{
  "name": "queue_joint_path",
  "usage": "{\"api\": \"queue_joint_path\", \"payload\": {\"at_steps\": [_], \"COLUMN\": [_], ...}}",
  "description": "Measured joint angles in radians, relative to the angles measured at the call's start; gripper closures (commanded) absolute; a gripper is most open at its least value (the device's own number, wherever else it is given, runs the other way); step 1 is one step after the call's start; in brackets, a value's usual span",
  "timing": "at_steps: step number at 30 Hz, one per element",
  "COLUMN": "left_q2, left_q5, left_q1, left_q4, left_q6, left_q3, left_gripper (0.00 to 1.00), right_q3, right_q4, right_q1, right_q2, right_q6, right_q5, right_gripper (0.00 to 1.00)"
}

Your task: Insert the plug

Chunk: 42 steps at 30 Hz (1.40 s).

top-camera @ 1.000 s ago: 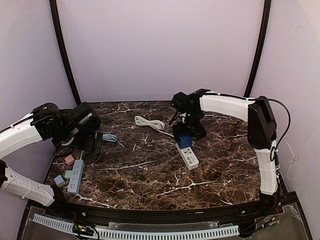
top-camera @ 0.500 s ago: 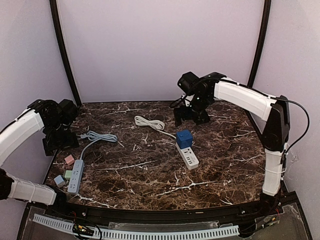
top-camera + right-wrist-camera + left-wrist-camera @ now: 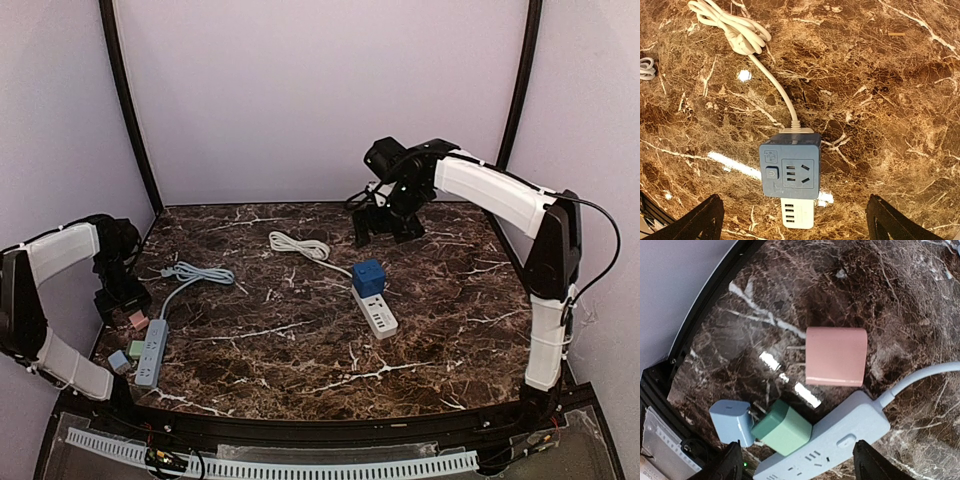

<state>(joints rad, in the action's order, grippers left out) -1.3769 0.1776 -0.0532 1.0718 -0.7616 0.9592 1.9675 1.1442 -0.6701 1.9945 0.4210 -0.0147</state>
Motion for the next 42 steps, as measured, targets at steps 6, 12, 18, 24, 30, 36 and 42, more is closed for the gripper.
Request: {"api": "queue_joint_path", "payload": {"at_steps": [6,12,18,24,30,36,42], "left_q2": [-0.125,-0.186,-0.218,-0.249,-0.249,-0.240,-0.135], "left_q5": [-0.033,-0.048,-0.062,-0.069,-0.071,-0.117,-0.199], "left_q1": [-0.031,-0.058,-0.084,-0.089,-0.089,-0.091,-0.045], "left_q4": [-0.114,-0.182,-0.242,-0.269,-0.274,-0.276,-0.273], "left_q6": [0.070,0.120,0.157,0.171,0.184,0.209,0.232], "left_q3": [0.000,0.000,0.000,0.003,0.007,0.027,0.071], "left_gripper": [0.24,0.35,0.48,0.49,0.69,0.72,0.72], "right_q3": [0.000,0.000,0.000,0.000,0.013,0.037,0.045], "right_q4": [0.009,0.010,0.014,0.026,0.040,0.048,0.050], "right_q1": [0.007,0.011,0.011,0.011,0.011,0.011,0.011], "right_q2": [0.000,0.000,0.000,0.000,0.000,0.000,-0.001], "right_q6": [-0.016,-0.020,-0.020,-0.020,-0.019,-0.016,-0.004], "right_q5": [0.001,0.001,0.002,0.003,0.004,0.004,0.004], "right_gripper": [0.01,0.02,0.02,0.02,0.03,0.03,0.03]}}
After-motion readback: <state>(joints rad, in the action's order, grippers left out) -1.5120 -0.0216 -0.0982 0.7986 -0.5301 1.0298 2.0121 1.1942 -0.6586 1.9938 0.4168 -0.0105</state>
